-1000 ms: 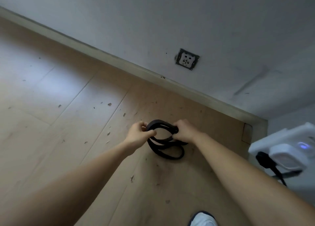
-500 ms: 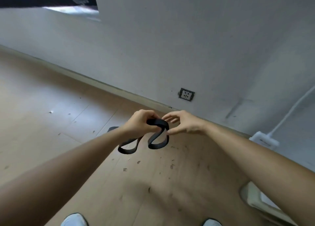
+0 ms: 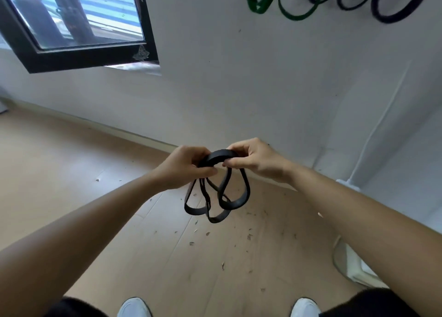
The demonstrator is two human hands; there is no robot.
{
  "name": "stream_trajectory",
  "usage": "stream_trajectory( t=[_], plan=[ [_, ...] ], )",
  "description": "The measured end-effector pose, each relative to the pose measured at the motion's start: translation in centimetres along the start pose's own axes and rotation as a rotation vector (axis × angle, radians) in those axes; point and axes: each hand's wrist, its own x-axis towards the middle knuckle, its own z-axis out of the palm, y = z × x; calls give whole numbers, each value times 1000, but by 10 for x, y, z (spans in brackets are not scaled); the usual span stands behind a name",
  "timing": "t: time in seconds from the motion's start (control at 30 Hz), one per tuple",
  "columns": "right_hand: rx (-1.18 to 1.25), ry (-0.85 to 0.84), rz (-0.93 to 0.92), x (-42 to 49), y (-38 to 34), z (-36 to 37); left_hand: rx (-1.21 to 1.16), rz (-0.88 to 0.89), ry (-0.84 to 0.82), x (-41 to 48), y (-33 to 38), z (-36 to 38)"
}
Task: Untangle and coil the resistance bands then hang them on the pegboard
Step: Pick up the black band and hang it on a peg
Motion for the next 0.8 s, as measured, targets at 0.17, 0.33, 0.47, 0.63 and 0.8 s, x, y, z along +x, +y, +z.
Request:
stream_trajectory(
  t=[0.17, 0.33, 0.47, 0.63, 0.8],
  plan=[
    [212, 179, -28, -24, -8, -12, -104, -20, -45, -19, -3, 7],
    [268, 306, 25, -27, -3, -34, -284, -55, -7, -6, 26, -8],
    [195, 337, 48, -27, -7, -59, -335, -72, 72, 22, 55, -21],
    [22, 376, 9, -33, -32, -114, 143, 68, 20, 67, 87, -42],
    [-59, 310, -69, -43, -82, -180, 286, 153, -44, 104, 148, -66]
  ],
)
